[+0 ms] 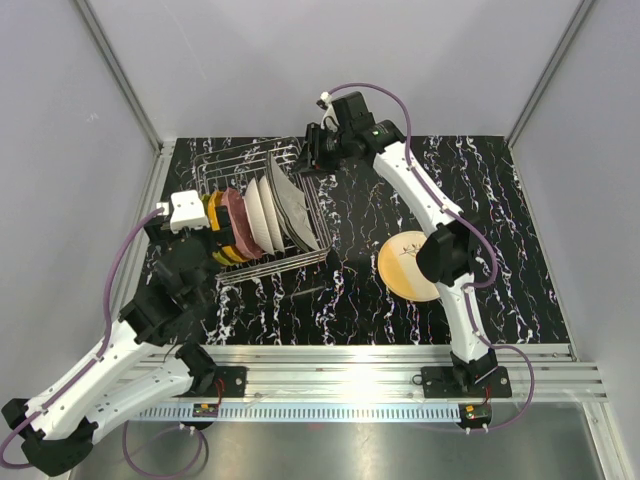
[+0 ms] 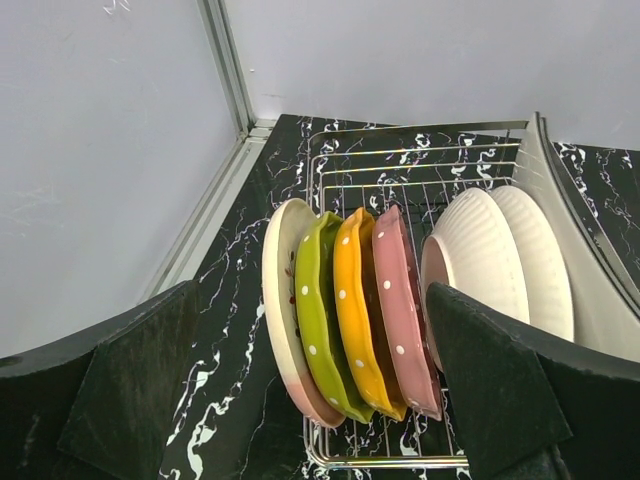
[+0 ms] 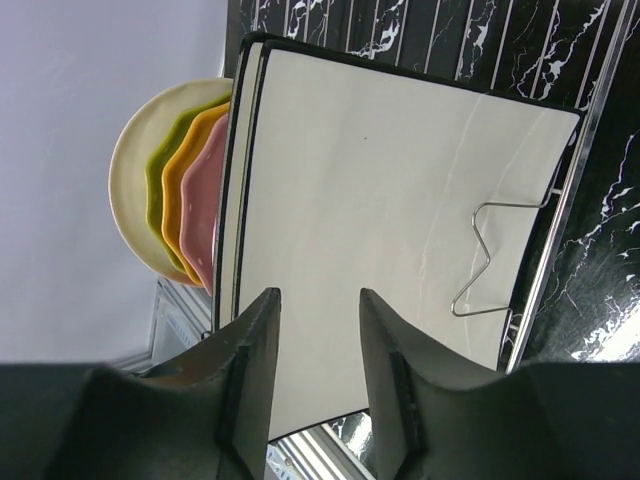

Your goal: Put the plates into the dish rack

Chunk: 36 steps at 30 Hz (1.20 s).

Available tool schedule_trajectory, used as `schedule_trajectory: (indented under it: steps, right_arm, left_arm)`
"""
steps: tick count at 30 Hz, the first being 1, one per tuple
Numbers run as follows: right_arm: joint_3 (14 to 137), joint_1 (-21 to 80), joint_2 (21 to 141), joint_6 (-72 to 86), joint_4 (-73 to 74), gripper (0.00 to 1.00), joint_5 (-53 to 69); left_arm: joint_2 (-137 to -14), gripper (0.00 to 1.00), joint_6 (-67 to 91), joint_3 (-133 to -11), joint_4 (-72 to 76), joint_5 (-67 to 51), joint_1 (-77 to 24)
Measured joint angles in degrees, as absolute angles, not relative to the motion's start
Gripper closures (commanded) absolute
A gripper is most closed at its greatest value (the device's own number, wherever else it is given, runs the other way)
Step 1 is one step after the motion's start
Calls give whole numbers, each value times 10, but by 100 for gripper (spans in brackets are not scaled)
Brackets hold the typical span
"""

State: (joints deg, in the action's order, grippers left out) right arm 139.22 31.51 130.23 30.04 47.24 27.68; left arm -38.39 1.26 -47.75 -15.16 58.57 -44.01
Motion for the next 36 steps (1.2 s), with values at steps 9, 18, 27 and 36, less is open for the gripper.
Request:
schedule_trajectory:
  steps: [9,18,27,36]
  right_arm:
    - [1360,313,1271,300,475,38,268]
    - [1149,287,1087,273,461,27,216]
    - [760,291,796,237,455,22,30]
    - [580,383,730,301,477,40,-126]
  left_arm:
    - [-387,1,14,-477,-156,585,-440]
    - [-387,1,15,-477,-159,585,-440]
    - [-386,1,19,-480,-168,584,-440]
    - [-385,1,21,-483,-171,583,-439]
